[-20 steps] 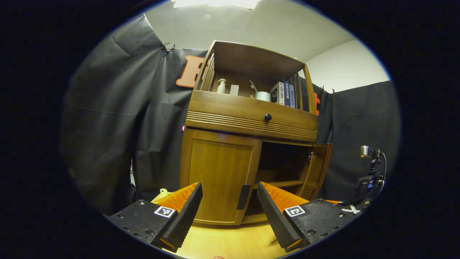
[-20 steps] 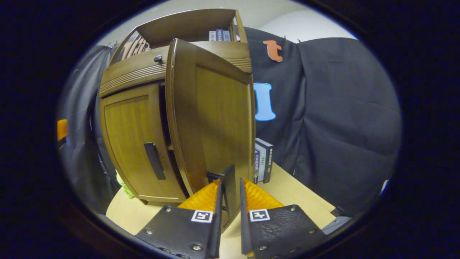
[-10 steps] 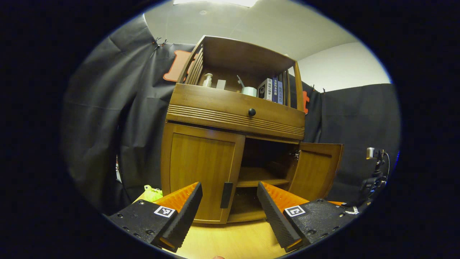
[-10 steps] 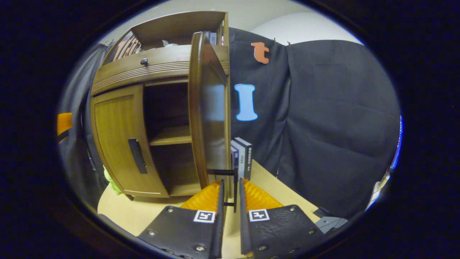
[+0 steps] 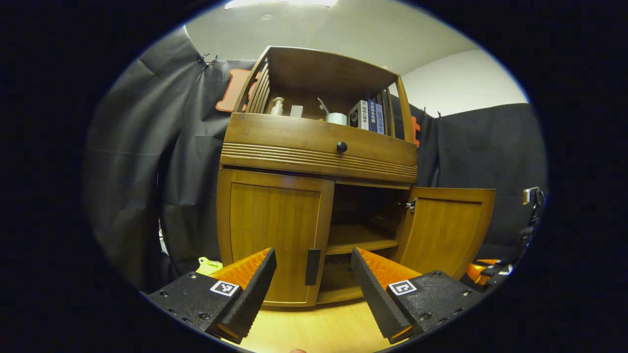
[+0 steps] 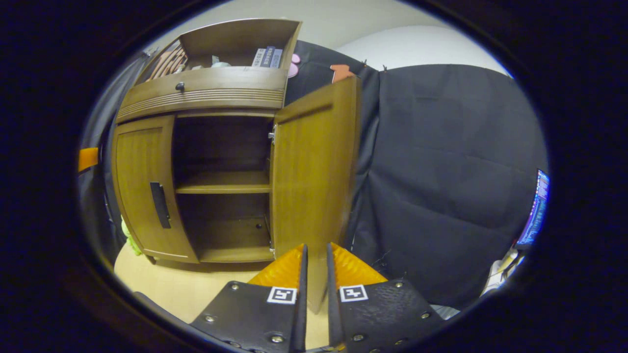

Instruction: Open the right door of the double-door shoe cabinet with the right hand, and open the left door with the left hand.

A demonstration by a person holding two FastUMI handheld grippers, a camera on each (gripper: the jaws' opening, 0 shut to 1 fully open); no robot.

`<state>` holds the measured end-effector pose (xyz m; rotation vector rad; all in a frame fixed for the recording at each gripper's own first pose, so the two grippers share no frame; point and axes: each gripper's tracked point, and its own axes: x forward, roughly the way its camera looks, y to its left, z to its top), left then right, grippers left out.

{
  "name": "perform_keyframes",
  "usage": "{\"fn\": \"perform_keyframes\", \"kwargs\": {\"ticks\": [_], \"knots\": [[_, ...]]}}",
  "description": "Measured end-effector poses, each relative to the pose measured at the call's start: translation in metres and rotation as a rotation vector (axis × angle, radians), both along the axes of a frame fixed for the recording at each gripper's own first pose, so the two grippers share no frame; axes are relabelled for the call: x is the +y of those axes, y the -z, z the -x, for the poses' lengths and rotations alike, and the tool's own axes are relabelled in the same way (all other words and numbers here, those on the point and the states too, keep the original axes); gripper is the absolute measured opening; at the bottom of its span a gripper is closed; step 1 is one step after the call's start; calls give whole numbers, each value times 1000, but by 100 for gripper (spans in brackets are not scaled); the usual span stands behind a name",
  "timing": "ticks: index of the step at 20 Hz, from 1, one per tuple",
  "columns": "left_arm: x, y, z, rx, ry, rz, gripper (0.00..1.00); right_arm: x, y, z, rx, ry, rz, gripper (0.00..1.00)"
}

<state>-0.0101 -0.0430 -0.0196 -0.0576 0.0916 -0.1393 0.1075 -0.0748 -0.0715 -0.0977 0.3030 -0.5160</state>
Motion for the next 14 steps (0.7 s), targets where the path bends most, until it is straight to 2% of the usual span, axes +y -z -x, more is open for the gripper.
{"fn": "perform_keyframes", "kwargs": {"ticks": [4,7,9,12,14], "knots": [[0,10,-19,22,-4,-18,94,12,-11,0,-27,-29,9,18],[-5,12,-27,47,-7,-22,94,19,-14,5,-18,-23,-27,18],[0,8,-33,59,-20,-100,95,23,-26,5,-19,-16,-40,18],[2,-16,-45,-9,-12,-231,94,22,-53,1,-48,-10,-20,18],[-4,-24,-53,-49,5,-267,94,21,-66,-6,-77,-14,-8,18]]}}
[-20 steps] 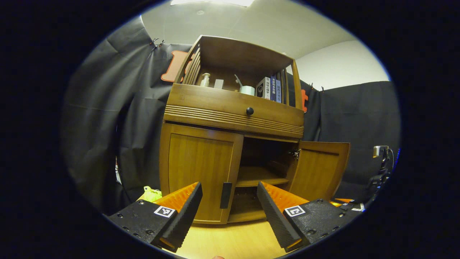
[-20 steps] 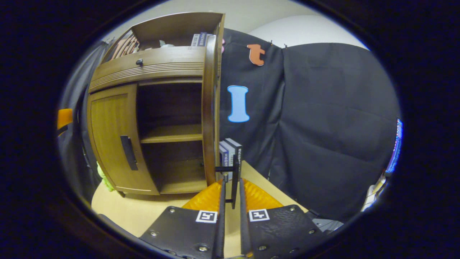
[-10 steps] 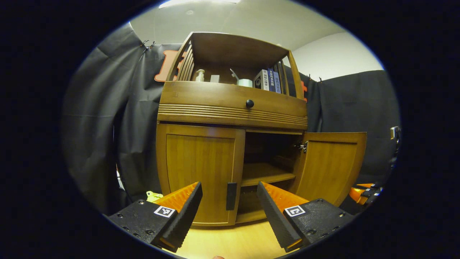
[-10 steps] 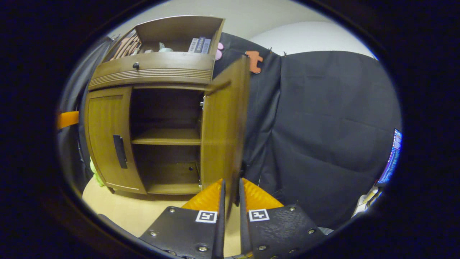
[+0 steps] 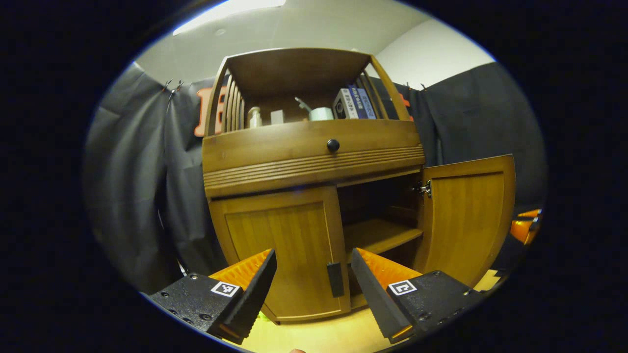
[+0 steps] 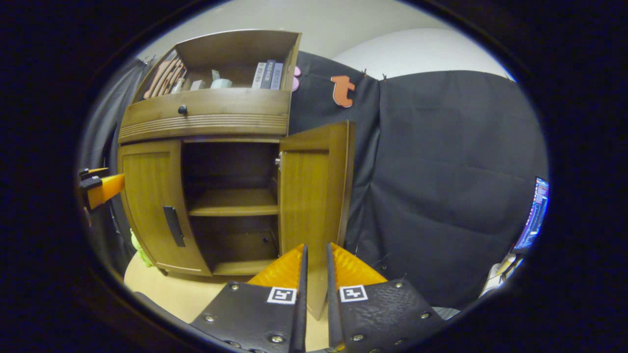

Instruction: Open the right door of the double-door shoe cabinet with the right hand, and open the left door with the left hand.

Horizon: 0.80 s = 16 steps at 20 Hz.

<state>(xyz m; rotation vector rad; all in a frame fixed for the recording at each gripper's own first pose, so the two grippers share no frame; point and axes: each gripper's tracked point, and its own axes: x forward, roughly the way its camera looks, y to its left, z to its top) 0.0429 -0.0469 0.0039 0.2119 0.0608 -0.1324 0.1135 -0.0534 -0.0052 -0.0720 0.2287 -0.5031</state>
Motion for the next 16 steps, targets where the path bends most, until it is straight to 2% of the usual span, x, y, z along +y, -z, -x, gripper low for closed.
{"fn": "perform_keyframes", "kwargs": {"ticks": [3,5,6,7,10,12,16], "knots": [[-20,-4,-3,-26,46,55,95,11,-13,-14,-75,-44,-14,18],[-32,-10,-4,-91,85,150,96,19,-12,-24,-113,-70,-2,18],[-37,-8,-7,-85,90,175,99,24,-11,-28,-114,-90,-3,18],[-37,-5,-9,-88,94,184,96,31,-11,-32,-120,-114,-1,18],[-37,9,-23,-74,97,170,99,40,-21,-42,-143,-149,21,18],[-31,23,-37,-63,78,145,96,45,-25,-46,-159,-160,16,18],[-17,65,-74,-13,3,149,98,45,-36,-46,-179,-160,21,18]]}}
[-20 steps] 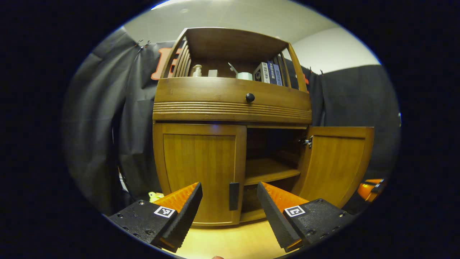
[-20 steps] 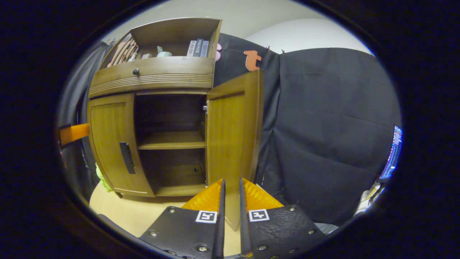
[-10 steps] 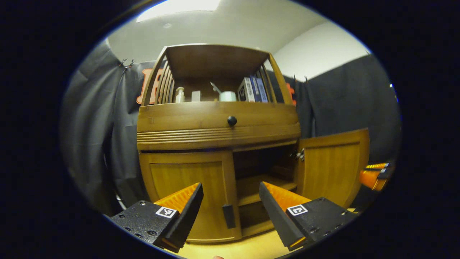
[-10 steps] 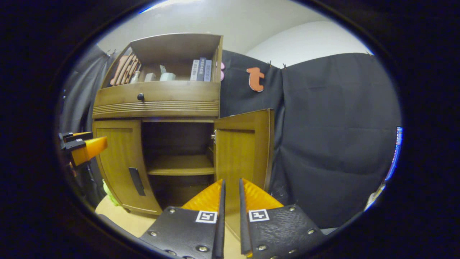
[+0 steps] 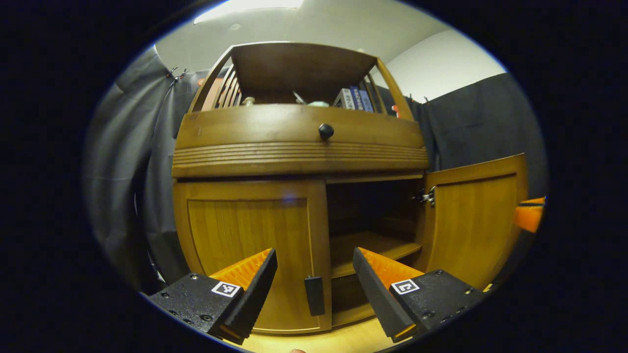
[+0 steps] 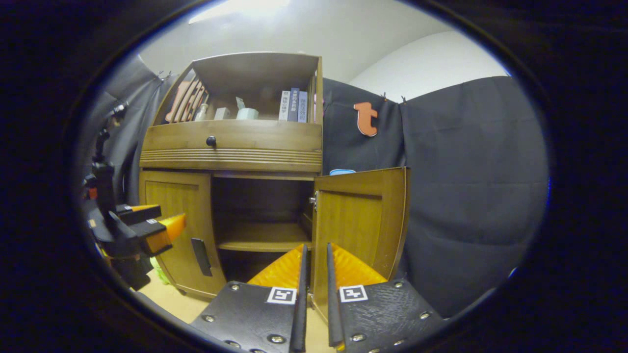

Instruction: Open the right door of the double-door shoe cabinet with the right hand, and open the left door with the left hand.

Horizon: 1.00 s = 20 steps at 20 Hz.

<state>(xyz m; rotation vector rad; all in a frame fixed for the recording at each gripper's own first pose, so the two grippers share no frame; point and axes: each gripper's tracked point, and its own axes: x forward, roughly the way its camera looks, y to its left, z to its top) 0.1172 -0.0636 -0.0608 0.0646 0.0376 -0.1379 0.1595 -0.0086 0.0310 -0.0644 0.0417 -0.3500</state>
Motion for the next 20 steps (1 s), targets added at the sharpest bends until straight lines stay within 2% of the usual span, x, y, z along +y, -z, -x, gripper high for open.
{"fn": "perform_keyframes", "kwargs": {"ticks": [3,4,8,10,12,15,16,18,19,20], "knots": [[4,42,-20,87,-30,35,89,-10,-18,10,-28,42,10,18],[4,57,-27,116,-33,34,90,-15,-24,16,-39,65,20,18],[7,113,-50,207,-52,-8,80,-50,-40,62,-63,209,84,18],[14,125,-52,233,-68,-12,75,-64,-45,88,-75,279,84,18],[14,130,-53,241,-50,-1,63,-76,-44,107,-76,342,80,18],[-2,136,-61,230,-53,-12,34,-88,-44,134,-73,420,79,18],[-1,135,-58,227,-57,-6,36,-89,-43,139,-71,435,78,18],[-1,134,-57,231,-44,3,34,-91,-39,143,-61,451,76,18],[-1,135,-57,238,-35,5,30,-91,-37,144,-53,452,73,18],[-1,136,-57,246,-27,11,34,-91,-35,142,-48,446,70,18]]}}
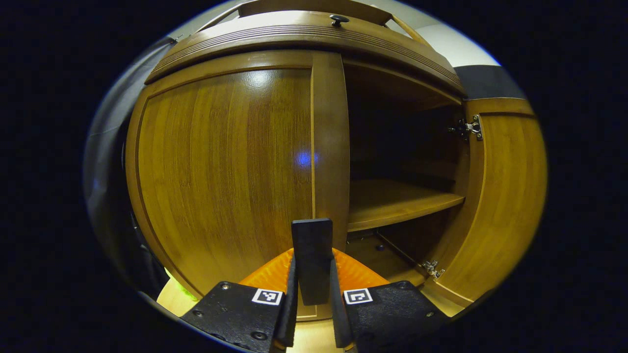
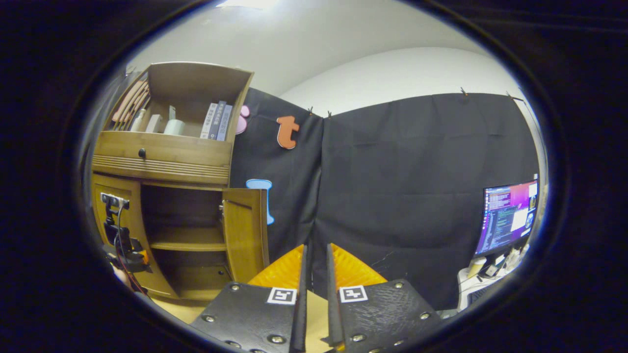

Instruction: Open the right door of the double-door shoe cabinet with the right hand, and open the left door with the left hand.

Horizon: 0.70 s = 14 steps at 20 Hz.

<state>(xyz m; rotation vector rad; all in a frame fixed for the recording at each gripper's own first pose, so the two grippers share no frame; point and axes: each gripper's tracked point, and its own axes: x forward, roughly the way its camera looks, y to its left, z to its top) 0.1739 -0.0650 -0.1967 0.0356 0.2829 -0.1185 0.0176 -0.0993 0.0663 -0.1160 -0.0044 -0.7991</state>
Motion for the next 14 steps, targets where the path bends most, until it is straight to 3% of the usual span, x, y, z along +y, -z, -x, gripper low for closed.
{"fn": "perform_keyframes", "kwargs": {"ticks": [4,6,14], "knots": [[0,-7,5,9,4,12,27,3,0,-8,10,-33,-9,18],[0,-13,7,16,5,20,31,6,-2,-12,10,-50,-6,18],[6,-52,36,37,19,63,27,18,-1,-41,37,-174,-20,18]]}}
